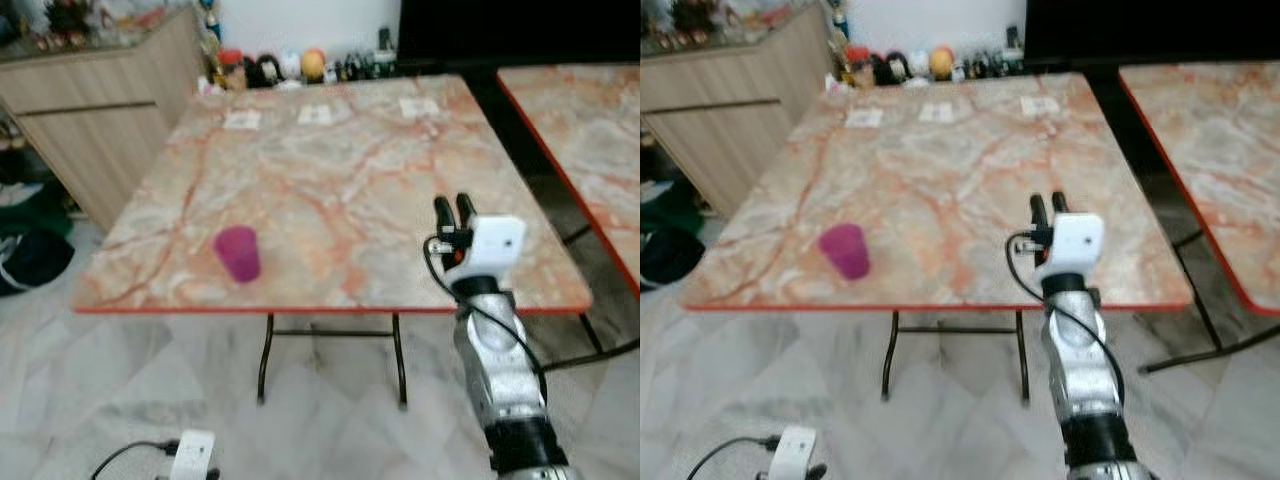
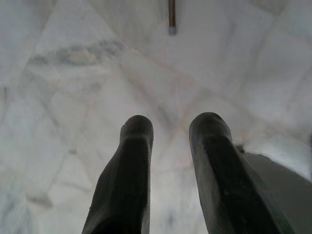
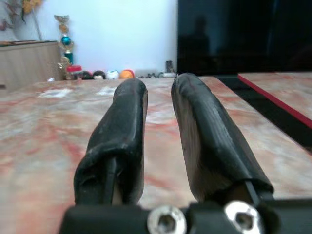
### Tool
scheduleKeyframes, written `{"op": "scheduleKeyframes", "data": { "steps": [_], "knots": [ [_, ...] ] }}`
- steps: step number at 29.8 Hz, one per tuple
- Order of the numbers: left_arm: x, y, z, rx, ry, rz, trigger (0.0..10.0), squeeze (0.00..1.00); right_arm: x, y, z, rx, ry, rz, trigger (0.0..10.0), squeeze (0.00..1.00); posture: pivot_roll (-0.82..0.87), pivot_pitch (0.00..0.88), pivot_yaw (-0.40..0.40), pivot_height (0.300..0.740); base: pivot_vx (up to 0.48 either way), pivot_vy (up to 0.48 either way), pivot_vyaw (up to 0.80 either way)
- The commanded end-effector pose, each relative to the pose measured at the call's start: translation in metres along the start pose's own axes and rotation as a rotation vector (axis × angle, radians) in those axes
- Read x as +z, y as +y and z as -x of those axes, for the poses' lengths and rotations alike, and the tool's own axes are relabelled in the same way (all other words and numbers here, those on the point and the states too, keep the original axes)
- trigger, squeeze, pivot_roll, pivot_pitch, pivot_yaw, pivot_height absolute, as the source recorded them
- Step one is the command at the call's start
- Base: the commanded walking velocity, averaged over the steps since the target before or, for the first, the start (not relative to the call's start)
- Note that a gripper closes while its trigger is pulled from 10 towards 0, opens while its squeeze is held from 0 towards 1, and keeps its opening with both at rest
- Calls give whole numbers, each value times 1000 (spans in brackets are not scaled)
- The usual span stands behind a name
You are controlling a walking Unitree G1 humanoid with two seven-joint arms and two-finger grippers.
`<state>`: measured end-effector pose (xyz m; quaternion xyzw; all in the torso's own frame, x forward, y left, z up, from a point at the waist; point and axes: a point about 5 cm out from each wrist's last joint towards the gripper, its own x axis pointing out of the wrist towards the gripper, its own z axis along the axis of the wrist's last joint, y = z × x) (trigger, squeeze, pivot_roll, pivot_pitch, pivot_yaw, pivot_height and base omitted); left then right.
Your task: Setting the table
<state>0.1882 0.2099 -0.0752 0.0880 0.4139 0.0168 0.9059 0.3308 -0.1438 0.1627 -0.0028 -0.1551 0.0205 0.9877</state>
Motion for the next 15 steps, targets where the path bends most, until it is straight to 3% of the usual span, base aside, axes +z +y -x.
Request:
{"op": "scheduleKeyframes", "data": {
  "steps": [1, 9, 15],
  "knots": [
    [-11, 6, 3, 17, 37, 2, 10000, 0, 3, 11, -2, 31, -8, -18, 10000, 0, -95, 53, 57, 740, 0, 480, 0],
    [-11, 6, 3, 17, 37, 2, 10000, 0, 1, 12, -2, 35, 3, -19, 10000, 0, -94, 56, 56, 740, 0, 480, 0],
    [-11, 6, 3, 17, 34, -7, 10000, 0, 1, 13, -3, 35, 8, -21, 10000, 0, -92, 58, 57, 740, 0, 0, 0]
  ]
}}
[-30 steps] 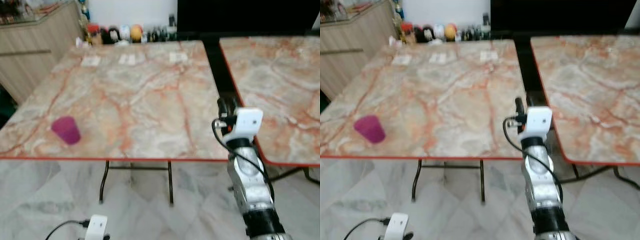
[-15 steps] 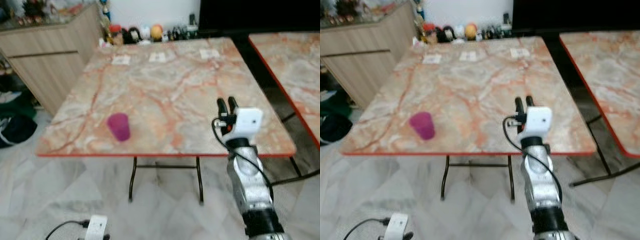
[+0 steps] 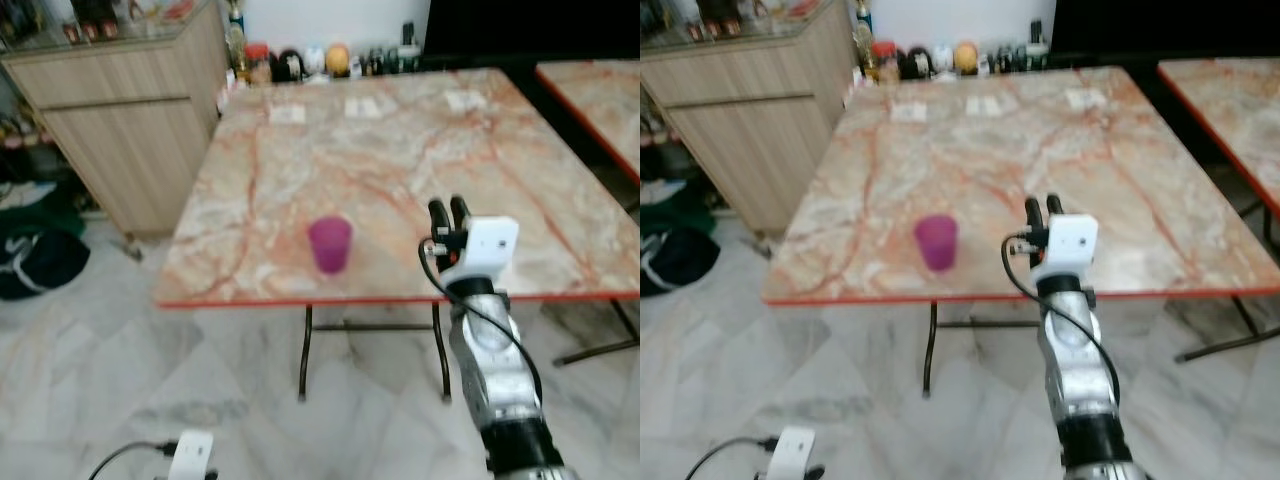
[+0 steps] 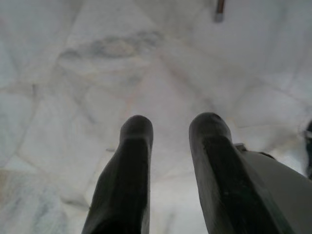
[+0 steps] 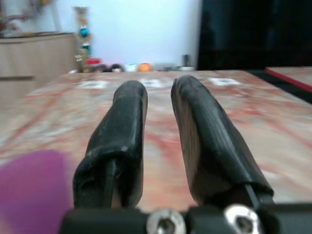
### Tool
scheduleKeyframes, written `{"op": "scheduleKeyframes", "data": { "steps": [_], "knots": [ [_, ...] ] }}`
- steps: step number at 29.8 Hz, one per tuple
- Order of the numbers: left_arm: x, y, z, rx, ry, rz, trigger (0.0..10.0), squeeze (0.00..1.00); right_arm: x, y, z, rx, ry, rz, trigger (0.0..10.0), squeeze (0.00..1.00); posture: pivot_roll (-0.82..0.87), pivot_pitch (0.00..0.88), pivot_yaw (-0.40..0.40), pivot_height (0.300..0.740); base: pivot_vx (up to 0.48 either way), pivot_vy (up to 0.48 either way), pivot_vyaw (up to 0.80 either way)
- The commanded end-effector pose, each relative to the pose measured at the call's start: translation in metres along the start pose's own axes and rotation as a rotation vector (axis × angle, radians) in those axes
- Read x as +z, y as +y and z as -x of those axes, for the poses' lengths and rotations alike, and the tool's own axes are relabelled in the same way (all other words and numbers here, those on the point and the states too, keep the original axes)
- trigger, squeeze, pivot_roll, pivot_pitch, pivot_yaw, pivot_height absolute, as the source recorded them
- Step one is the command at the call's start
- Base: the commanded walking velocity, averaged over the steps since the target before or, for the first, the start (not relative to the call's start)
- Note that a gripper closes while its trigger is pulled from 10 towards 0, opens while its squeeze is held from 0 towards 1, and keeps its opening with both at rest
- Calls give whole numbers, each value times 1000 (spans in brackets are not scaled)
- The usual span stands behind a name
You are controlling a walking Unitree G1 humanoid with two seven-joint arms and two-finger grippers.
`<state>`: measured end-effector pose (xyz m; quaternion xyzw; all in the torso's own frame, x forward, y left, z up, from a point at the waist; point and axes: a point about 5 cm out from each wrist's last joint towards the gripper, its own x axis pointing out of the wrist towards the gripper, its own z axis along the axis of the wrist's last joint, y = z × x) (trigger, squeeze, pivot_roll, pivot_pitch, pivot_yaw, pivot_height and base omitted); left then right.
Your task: Setting the table
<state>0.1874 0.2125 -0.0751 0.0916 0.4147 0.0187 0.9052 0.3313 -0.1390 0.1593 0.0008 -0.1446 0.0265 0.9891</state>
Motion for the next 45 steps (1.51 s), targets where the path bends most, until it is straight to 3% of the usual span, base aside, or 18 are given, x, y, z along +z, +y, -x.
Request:
{"op": "scheduleKeyframes", "data": {
  "steps": [1, 20, 26, 38, 44, 45],
  "knots": [
    [-10, 4, 3, 11, 32, -2, 10000, 0, 4, 8, -4, 24, -12, -10, 10000, 0, -92, 58, 57, 740, 0, 0, 0],
    [-10, 4, 3, 2, 32, 5, 10000, 0, 2, 9, -3, 30, 0, -5, 10000, 0, -90, 63, 59, 740, 0, 0, 0],
    [-10, 4, 3, -3, 31, 7, 10000, 0, 1, 11, -2, 46, -1, 34, 10000, 0, -92, 63, 59, 740, 316, 0, 245],
    [-10, 4, 3, -1, 31, 6, 10000, 0, 0, 8, -2, 27, 15, 11, 10000, 0, -91, 64, 58, 740, 335, 0, 67],
    [-10, 4, 3, 3, 28, 2, 10000, 0, 1, 10, 1, 18, 29, -16, 10000, 0, -91, 69, 54, 740, 0, 0, 0],
    [-10, 4, 3, 3, 28, 1, 10000, 0, 3, 11, 2, 13, 28, -41, 10000, 486, -91, 69, 54, 740, 0, 0, 0]
  ]
}}
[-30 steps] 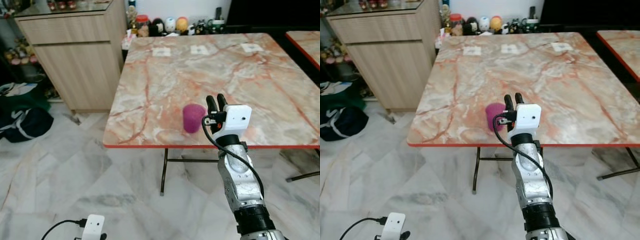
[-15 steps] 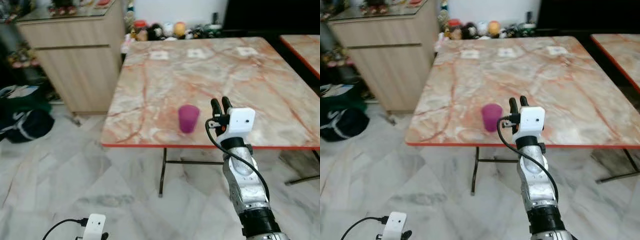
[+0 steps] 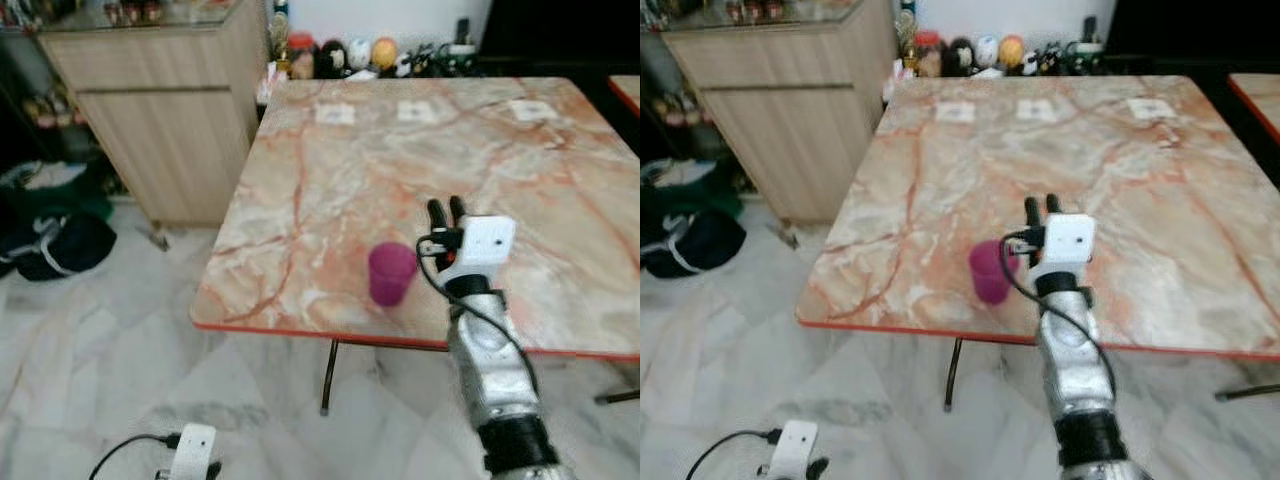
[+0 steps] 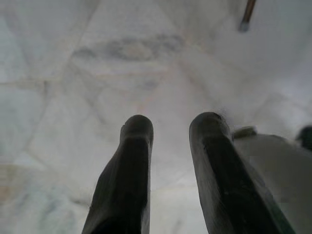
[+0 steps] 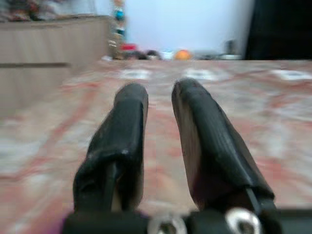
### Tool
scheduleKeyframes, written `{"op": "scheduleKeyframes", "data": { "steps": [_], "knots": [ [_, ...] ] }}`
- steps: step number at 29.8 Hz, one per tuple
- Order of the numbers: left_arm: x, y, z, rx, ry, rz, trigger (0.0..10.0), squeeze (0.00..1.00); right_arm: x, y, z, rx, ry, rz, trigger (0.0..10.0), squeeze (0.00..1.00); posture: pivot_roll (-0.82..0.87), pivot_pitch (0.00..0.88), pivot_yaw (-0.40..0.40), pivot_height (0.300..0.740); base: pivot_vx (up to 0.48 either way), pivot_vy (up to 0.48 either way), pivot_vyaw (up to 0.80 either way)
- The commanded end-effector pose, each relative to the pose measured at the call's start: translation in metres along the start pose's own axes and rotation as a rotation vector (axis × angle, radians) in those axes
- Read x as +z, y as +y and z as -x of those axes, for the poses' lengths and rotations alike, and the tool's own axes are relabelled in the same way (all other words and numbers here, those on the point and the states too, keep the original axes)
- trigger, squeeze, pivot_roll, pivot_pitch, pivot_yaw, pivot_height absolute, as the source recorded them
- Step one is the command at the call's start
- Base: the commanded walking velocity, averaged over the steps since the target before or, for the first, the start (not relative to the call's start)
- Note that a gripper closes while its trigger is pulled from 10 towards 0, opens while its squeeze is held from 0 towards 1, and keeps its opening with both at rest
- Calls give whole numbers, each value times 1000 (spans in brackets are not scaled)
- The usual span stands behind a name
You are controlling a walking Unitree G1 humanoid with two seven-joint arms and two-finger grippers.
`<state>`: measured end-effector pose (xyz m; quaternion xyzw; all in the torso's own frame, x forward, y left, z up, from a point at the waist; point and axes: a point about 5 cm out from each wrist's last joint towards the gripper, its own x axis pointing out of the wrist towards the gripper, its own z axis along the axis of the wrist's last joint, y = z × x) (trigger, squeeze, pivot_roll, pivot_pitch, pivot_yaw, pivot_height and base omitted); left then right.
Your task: Setting the table
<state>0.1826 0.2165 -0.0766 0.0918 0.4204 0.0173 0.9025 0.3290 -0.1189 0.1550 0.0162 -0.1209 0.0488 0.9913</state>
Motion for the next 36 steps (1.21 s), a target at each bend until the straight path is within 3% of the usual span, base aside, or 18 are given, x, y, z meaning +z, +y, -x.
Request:
{"op": "scheduleKeyframes", "data": {
  "steps": [1, 12, 16, 18, 21, 22, 23, 24, 25, 30, 36],
  "knots": [
    [-5, 1, 1, 6, 16, 2, 10000, 0, 12, -7, 3, -33, -23, -41, 10000, 1000, -90, 72, 53, 740, 0, 0, 0],
    [-5, 1, 1, 2, 20, -7, 10000, 0, 50, 6, 26, -41, -20, -123, 10000, 1000, -106, 79, 51, 740, 0, 0, 0],
    [-5, 1, 1, -1, 20, -9, 10000, 0, 48, 8, 30, -55, 99, -154, 10000, 1000, -108, 80, 49, 740, 0, 0, 0],
    [-4, 0, 1, -2, 20, -9, 10000, 0, 41, 6, 34, -97, 231, -195, 10000, 1000, -108, 82, 48, 740, 0, 0, 0],
    [-4, 0, 1, -3, 21, -8, 10000, 0, 34, 3, 36, -102, 330, -172, 10000, 1000, -107, 84, 48, 740, 0, 0, 0],
    [-4, 0, 1, -3, 21, -8, 10000, 0, 33, 2, 37, -94, 350, -164, 10000, 937, -107, 84, 48, 740, 0, 0, 0],
    [-4, 0, 1, -3, 21, -7, 10000, 0, 31, 4, 37, -61, 382, -149, 10000, 141, -106, 85, 49, 740, 0, 0, 0],
    [-4, 0, 1, -3, 22, -7, 10000, 0, 30, 4, 37, -50, 397, -143, 10000, 141, -106, 85, 49, 740, 0, 0, 0],
    [-4, 0, 1, -3, 22, -7, 10000, 0, 28, 4, 37, -34, 416, -127, 10000, 0, -105, 86, 48, 740, 0, 0, 0],
    [-4, 0, 1, -2, 21, -4, 10000, 0, 24, -2, 35, -18, 483, -95, 10000, 0, -101, 84, 48, 740, 0, 0, 0],
    [-4, 1, 1, -1, 22, -4, 10000, 0, 26, -4, 29, 0, 509, -149, 10000, 0, -100, 84, 52, 740, 0, 0, 0]
  ]
}}
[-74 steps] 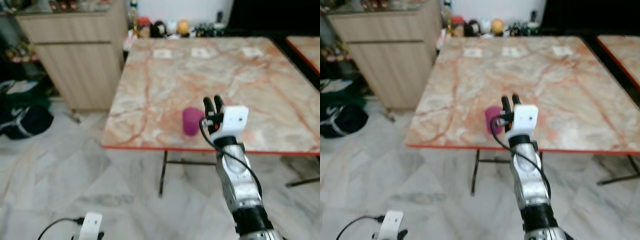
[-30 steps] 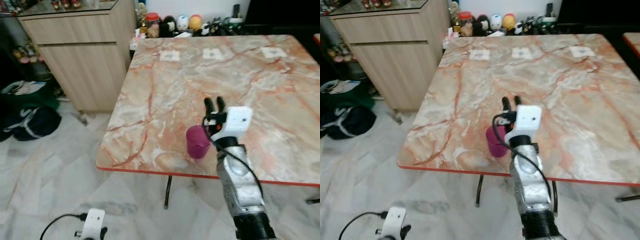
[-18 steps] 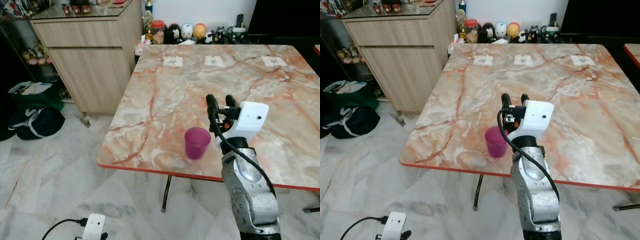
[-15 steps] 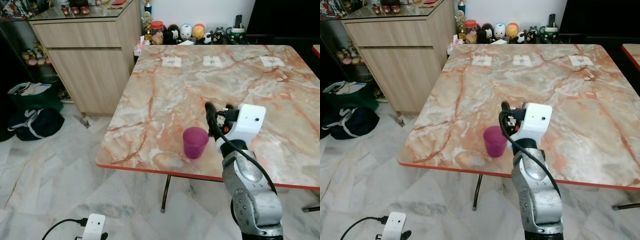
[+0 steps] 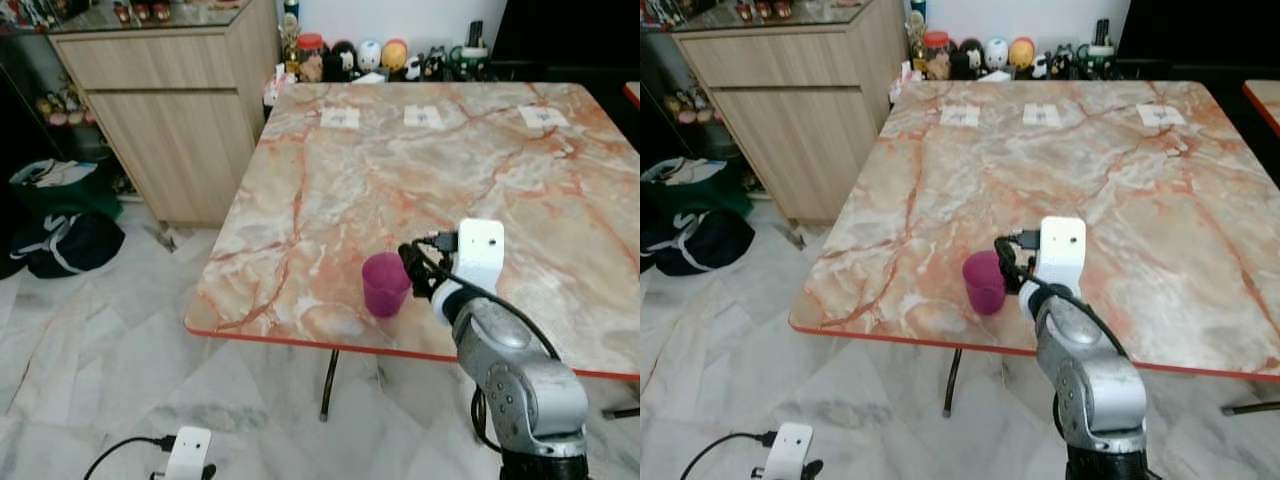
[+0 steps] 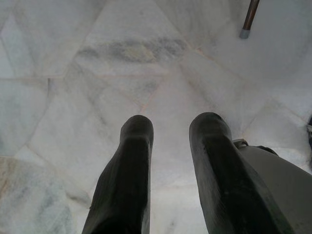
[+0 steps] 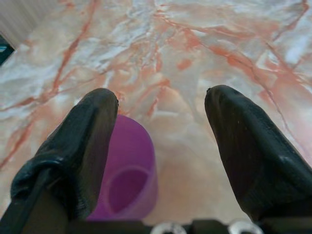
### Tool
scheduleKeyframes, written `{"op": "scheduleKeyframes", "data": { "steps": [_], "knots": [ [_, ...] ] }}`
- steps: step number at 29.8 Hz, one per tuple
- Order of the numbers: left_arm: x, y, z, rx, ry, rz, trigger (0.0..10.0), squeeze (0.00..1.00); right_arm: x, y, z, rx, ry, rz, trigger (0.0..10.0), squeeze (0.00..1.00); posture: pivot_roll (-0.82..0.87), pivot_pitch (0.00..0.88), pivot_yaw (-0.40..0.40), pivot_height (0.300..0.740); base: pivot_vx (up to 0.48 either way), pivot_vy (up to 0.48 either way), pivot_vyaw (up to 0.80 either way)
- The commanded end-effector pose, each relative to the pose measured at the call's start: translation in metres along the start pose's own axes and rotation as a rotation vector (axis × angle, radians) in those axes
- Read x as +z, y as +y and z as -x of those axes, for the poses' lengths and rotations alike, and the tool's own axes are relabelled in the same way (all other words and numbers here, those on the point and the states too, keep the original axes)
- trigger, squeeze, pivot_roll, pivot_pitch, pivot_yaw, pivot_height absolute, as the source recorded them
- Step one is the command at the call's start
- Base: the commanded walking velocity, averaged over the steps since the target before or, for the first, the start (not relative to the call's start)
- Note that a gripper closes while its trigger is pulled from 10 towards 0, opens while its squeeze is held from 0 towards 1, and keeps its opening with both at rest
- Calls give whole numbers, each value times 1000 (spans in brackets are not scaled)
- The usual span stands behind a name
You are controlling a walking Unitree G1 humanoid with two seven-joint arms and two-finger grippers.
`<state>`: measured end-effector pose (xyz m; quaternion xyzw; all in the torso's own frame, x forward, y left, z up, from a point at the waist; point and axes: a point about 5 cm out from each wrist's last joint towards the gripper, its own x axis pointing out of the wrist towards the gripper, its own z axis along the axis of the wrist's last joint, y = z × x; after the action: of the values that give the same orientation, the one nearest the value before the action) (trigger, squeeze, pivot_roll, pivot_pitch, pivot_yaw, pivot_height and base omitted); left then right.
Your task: Setting the table
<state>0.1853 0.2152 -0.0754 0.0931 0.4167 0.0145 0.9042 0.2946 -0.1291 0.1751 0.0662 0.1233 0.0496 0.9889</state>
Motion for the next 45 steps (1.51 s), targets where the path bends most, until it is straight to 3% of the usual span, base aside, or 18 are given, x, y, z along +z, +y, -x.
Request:
{"op": "scheduleKeyframes", "data": {
  "steps": [1, 15, 16, 17, 18, 19, 20, 22, 23, 39, 40, 42, 45],
  "knots": [
    [-7, 2, 2, 2, 31, -1, 10000, 0, -4, 4, -2, 38, 37, -39, 10000, 0, -100, 83, 53, 740, 0, 0, 0],
    [-8, 2, 2, 0, 32, -8, 10000, 0, -9, 2, -5, 18, 83, -77, 10000, 0, -100, 67, 55, 740, 0, 0, 0],
    [-8, 2, 2, -1, 32, -9, 10000, 0, -10, 1, -5, 13, 86, -83, 6000, 0, -100, 66, 55, 740, 0, 0, 0],
    [-8, 2, 2, -1, 32, -9, 10000, 0, -11, 1, -5, 12, 89, -86, 4431, 0, -101, 66, 55, 740, 0, 0, 0],
    [-8, 2, 2, -2, 32, -10, 10000, 0, -11, 1, -5, 12, 91, -89, 4431, 0, -101, 66, 55, 740, 0, 0, 0],
    [-8, 2, 2, -2, 32, -10, 10000, 0, -13, 1, -5, 11, 102, -95, 0, 0, -99, 66, 55, 740, 0, 0, 0],
    [-8, 2, 2, -2, 32, -9, 10000, 0, -15, 0, -6, 13, 113, -96, 8431, 0, -99, 66, 55, 740, 0, 0, 0],
    [-8, 2, 2, -2, 32, -9, 10000, 0, -16, 1, -6, 15, 118, -96, 8431, 0, -99, 66, 55, 740, 0, 0, 0],
    [-8, 2, 2, -2, 31, -8, 10000, 0, -17, 0, -6, 13, 122, -97, 10000, 0, -97, 69, 54, 740, 0, 0, 0],
    [-8, 2, 2, 1, 32, -7, 10000, 0, -25, -1, -10, 14, 159, -111, 10000, 0, -94, 77, 54, 740, 0, 0, 0],
    [-8, 2, 2, 1, 33, -6, 10000, 0, -26, 0, -11, 15, 162, -112, 4471, 0, -93, 78, 54, 740, 0, 0, 0],
    [-8, 2, 2, 1, 33, -7, 10000, 0, -26, 0, -11, 17, 164, -112, 2196, 0, -93, 78, 54, 740, 0, 0, 0],
    [-8, 2, 2, 0, 33, -7, 10000, 0, -27, 0, -12, 17, 167, -113, 2510, 0, -94, 80, 54, 740, 0, 0, 0]
  ]
}}
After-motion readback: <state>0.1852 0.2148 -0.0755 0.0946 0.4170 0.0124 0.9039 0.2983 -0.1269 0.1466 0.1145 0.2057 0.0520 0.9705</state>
